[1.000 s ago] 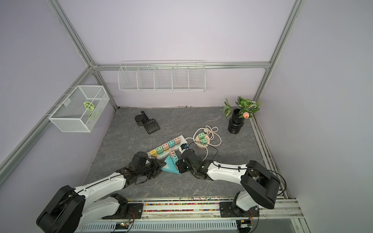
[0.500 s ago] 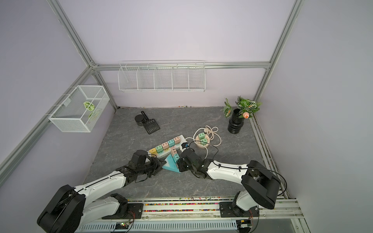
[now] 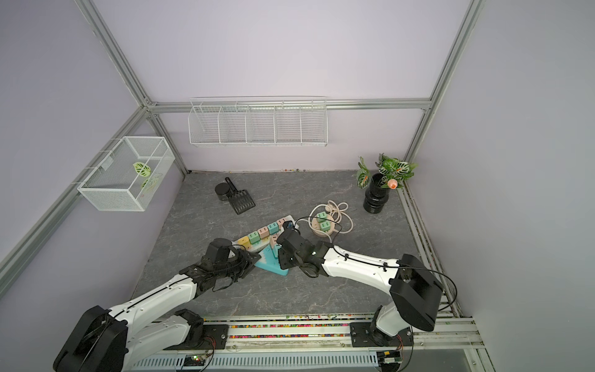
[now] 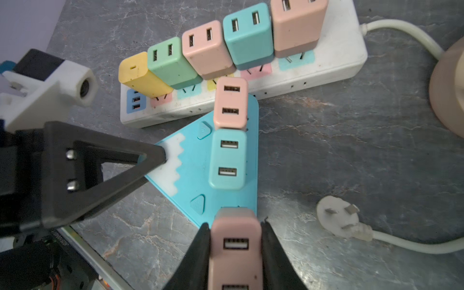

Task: Pull the plug off the socket
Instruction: Remove the plug from the socket, then place the plug at the center of the board.

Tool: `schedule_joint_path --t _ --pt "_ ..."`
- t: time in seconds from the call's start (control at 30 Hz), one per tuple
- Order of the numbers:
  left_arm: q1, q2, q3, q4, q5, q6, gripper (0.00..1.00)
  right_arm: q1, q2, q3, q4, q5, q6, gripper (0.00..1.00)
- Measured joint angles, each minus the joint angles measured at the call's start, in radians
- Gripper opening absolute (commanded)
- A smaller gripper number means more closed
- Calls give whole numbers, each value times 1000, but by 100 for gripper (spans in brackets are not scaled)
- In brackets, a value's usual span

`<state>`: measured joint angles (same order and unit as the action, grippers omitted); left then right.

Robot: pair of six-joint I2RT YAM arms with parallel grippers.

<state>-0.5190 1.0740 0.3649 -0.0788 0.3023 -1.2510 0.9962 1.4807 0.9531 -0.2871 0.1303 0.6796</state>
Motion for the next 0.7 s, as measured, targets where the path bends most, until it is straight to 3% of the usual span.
schedule_joint_path --t 0.17,0.27,0.37,0.43,0.57,0.7 --pt "2 -26 0 -27 -18 25 10 -3 -127 -134 -6 40 21 4" --pt "4 -51 5 -60 -23 64 31 -69 -229 -208 -16 66 92 5" --pt "6 -89 22 -126 -44 117 49 -261 -423 -374 18 43 208 5" --pt "9 -121 27 -176 -73 147 54 -404 -565 -501 41 16 288 7" --pt "15 -213 27 -263 -127 204 58 -699 -801 -674 18 -93 395 15" --pt "15 -319 27 -325 -180 252 60 -978 -875 -738 24 -259 426 17"
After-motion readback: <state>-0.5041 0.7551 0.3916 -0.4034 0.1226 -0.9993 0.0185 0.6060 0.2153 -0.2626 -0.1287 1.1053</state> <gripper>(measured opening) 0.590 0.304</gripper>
